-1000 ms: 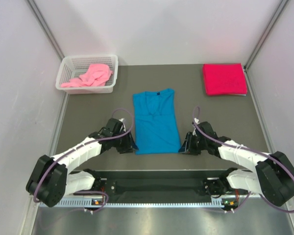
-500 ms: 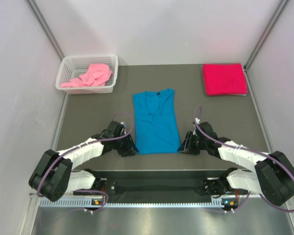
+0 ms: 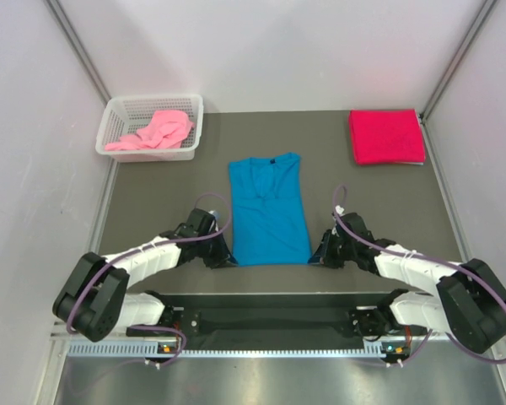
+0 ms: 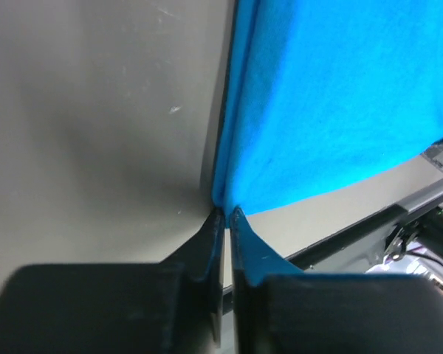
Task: Fold and stack the t-shirts
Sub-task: Fold the tshirt
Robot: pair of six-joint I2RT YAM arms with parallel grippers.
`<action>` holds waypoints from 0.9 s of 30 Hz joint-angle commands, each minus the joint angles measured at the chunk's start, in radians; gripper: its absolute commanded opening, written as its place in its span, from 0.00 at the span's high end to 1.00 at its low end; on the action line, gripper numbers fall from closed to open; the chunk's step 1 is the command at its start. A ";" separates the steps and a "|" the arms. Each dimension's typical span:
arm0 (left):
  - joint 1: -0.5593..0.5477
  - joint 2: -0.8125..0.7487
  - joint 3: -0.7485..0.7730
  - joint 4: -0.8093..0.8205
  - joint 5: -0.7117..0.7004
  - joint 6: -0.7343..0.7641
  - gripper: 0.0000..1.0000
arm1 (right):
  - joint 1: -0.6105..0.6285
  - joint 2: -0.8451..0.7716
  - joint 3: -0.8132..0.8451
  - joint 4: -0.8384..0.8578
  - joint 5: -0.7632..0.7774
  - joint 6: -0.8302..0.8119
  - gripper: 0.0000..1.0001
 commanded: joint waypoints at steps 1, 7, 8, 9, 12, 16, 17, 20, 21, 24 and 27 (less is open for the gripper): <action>-0.009 -0.016 0.006 -0.021 -0.046 0.023 1.00 | 0.014 0.005 -0.015 0.013 0.023 -0.012 0.93; -0.078 -0.093 0.073 -0.115 -0.101 0.025 1.00 | 0.029 -0.054 0.016 -0.054 0.055 -0.052 1.00; -0.090 -0.114 0.096 -0.153 -0.138 0.022 1.00 | 0.034 -0.067 0.031 -0.076 0.066 -0.058 1.00; -0.105 -0.125 0.105 -0.167 -0.155 0.011 1.00 | 0.038 -0.083 0.037 -0.091 0.074 -0.066 1.00; -0.147 -0.159 0.133 -0.211 -0.199 -0.003 1.00 | 0.055 -0.158 0.060 -0.163 0.108 -0.076 1.00; -0.179 -0.184 0.156 -0.260 -0.228 -0.004 1.00 | 0.081 -0.273 0.085 -0.257 0.152 -0.083 1.00; -0.185 -0.199 0.162 -0.265 -0.233 -0.006 1.00 | 0.087 -0.290 0.094 -0.287 0.155 -0.083 1.00; -0.214 -0.243 0.185 -0.300 -0.253 -0.023 1.00 | 0.113 -0.362 0.109 -0.334 0.163 -0.086 1.00; -0.237 -0.256 0.194 -0.311 -0.271 -0.029 1.00 | 0.121 -0.402 0.115 -0.346 0.169 -0.081 1.00; -0.288 -0.300 0.248 -0.360 -0.314 -0.050 1.00 | 0.173 -0.478 0.152 -0.413 0.224 -0.069 1.00; -0.334 -0.325 0.297 -0.388 -0.322 -0.067 1.00 | 0.198 -0.525 0.195 -0.462 0.256 -0.052 1.00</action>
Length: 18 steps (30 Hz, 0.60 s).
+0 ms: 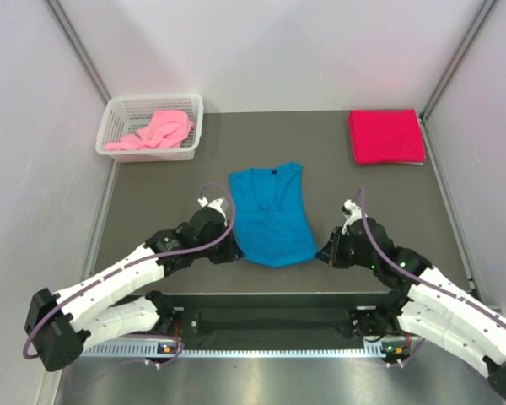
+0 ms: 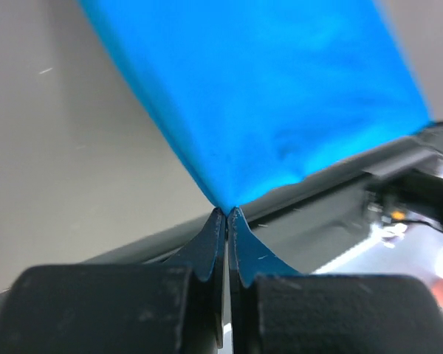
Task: Fold and stack the t-shirts
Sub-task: Fold the tshirt
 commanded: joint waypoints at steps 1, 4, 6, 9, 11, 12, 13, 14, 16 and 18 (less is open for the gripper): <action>-0.041 -0.040 0.082 -0.040 -0.043 -0.032 1.00 | 0.037 -0.052 0.092 -0.077 0.075 0.013 1.00; -0.043 -0.034 0.108 -0.013 -0.045 -0.021 1.00 | 0.038 -0.035 0.152 -0.094 0.108 -0.004 1.00; -0.044 -0.014 0.130 -0.007 -0.092 -0.017 1.00 | 0.040 -0.007 0.180 -0.102 0.136 -0.021 1.00; -0.037 0.013 0.153 0.010 -0.149 -0.020 1.00 | 0.038 0.045 0.229 -0.086 0.191 -0.055 1.00; -0.020 0.049 0.188 0.010 -0.154 0.000 1.00 | 0.026 0.088 0.273 -0.060 0.207 -0.078 1.00; 0.005 0.065 0.200 0.016 -0.149 0.009 1.00 | 0.009 0.140 0.289 -0.048 0.199 -0.107 1.00; 0.020 0.101 0.227 0.021 -0.140 0.031 1.00 | 0.002 0.167 0.324 -0.030 0.195 -0.122 1.00; 0.055 0.122 0.241 0.030 -0.117 0.041 1.00 | -0.006 0.218 0.341 -0.020 0.190 -0.151 1.00; 0.094 0.182 0.284 0.047 -0.086 0.060 1.00 | -0.041 0.267 0.393 0.001 0.170 -0.181 1.00; 0.158 0.219 0.309 0.059 -0.059 0.086 1.00 | -0.085 0.344 0.427 0.041 0.120 -0.225 1.00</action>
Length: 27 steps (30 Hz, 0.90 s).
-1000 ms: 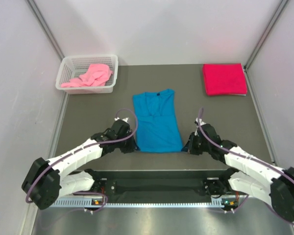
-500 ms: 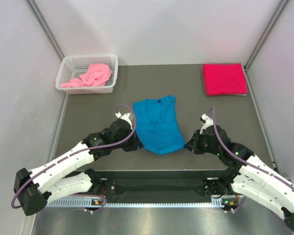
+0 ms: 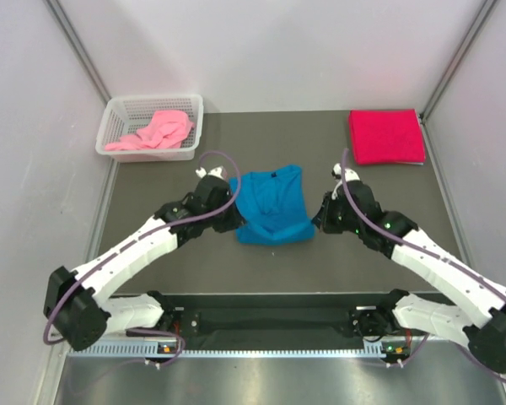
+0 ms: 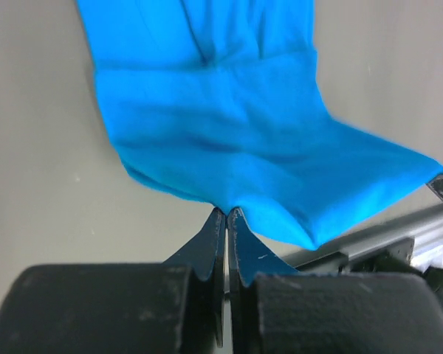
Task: Fold and stack the t-shirts
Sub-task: Fold the tshirt
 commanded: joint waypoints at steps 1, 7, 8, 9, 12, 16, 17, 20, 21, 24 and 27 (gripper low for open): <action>0.083 0.070 0.084 0.073 0.058 0.069 1.00 | -0.067 0.094 0.127 0.106 -0.049 -0.108 1.00; 0.218 0.247 0.227 0.112 0.127 0.145 1.00 | -0.173 0.330 0.294 0.170 -0.187 -0.200 1.00; 0.236 0.270 0.251 0.115 0.129 0.152 1.00 | -0.183 0.381 0.314 0.178 -0.198 -0.214 1.00; 0.247 0.295 0.274 0.115 0.129 0.157 1.00 | -0.208 0.407 0.353 0.183 -0.222 -0.217 1.00; 0.289 0.394 0.363 0.116 0.141 0.174 1.00 | -0.255 0.502 0.423 0.207 -0.283 -0.226 1.00; 0.324 0.534 0.487 0.130 0.164 0.194 1.00 | -0.306 0.623 0.512 0.250 -0.383 -0.232 1.00; 0.332 0.555 0.507 0.127 0.155 0.198 1.00 | -0.317 0.669 0.532 0.255 -0.396 -0.232 1.00; 0.351 0.641 0.579 0.125 0.156 0.208 1.00 | -0.346 0.757 0.618 0.264 -0.435 -0.232 1.00; 0.356 0.672 0.603 0.124 0.153 0.208 1.00 | -0.352 0.775 0.650 0.275 -0.449 -0.232 1.00; 0.370 0.716 0.640 0.127 0.124 0.217 1.00 | -0.363 0.866 0.728 0.282 -0.483 -0.234 1.00; 0.384 0.741 0.656 0.138 0.085 0.228 1.00 | -0.372 0.936 0.782 0.285 -0.495 -0.232 1.00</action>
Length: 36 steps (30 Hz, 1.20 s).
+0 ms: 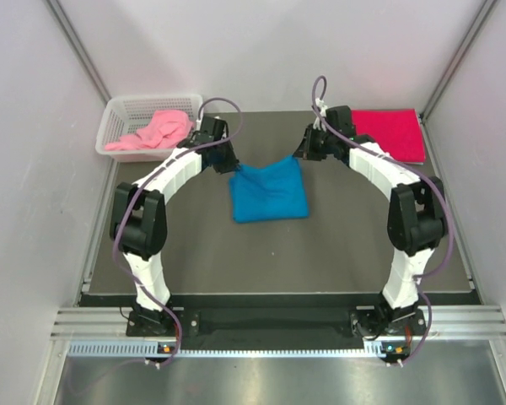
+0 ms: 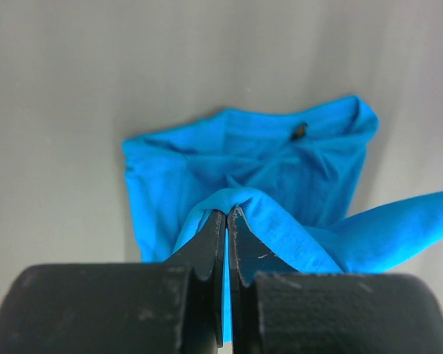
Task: Fold and stack the t-shirts
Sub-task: Fold the tshirt
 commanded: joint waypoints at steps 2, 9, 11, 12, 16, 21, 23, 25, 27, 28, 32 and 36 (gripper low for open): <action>0.019 0.016 0.061 0.060 -0.058 0.032 1.00 | -0.018 0.060 0.095 0.091 -0.059 -0.005 1.00; 0.041 0.099 0.107 0.070 -0.088 0.044 1.00 | -0.025 0.155 0.162 0.108 -0.047 0.000 1.00; 0.045 0.128 0.124 0.088 -0.088 0.055 1.00 | -0.028 0.178 0.170 0.113 -0.041 0.005 1.00; 0.047 0.137 0.129 0.092 -0.088 0.064 1.00 | -0.031 0.186 0.172 0.118 -0.036 0.008 1.00; 0.057 0.198 0.187 0.082 -0.081 0.075 1.00 | -0.039 0.222 0.194 0.133 -0.023 0.008 1.00; 0.067 0.255 0.230 0.079 -0.087 0.070 1.00 | -0.045 0.275 0.256 0.128 -0.019 0.003 1.00; 0.073 0.269 0.242 0.085 -0.119 0.067 1.00 | -0.048 0.299 0.279 0.124 -0.024 0.002 1.00; 0.077 0.283 0.261 0.080 -0.111 0.075 1.00 | -0.051 0.318 0.294 0.122 -0.023 0.005 0.99; 0.079 0.298 0.305 0.067 -0.102 0.102 0.89 | -0.054 0.324 0.313 0.108 -0.029 0.005 0.86; 0.079 0.301 0.320 0.048 -0.101 0.113 0.85 | -0.058 0.318 0.314 0.102 -0.027 0.008 0.79; 0.076 0.251 0.347 -0.006 -0.102 0.156 0.63 | -0.068 0.243 0.261 0.064 -0.067 0.008 0.54; 0.059 0.147 0.247 -0.003 -0.102 0.175 0.62 | -0.070 0.129 0.147 0.020 -0.111 -0.040 0.41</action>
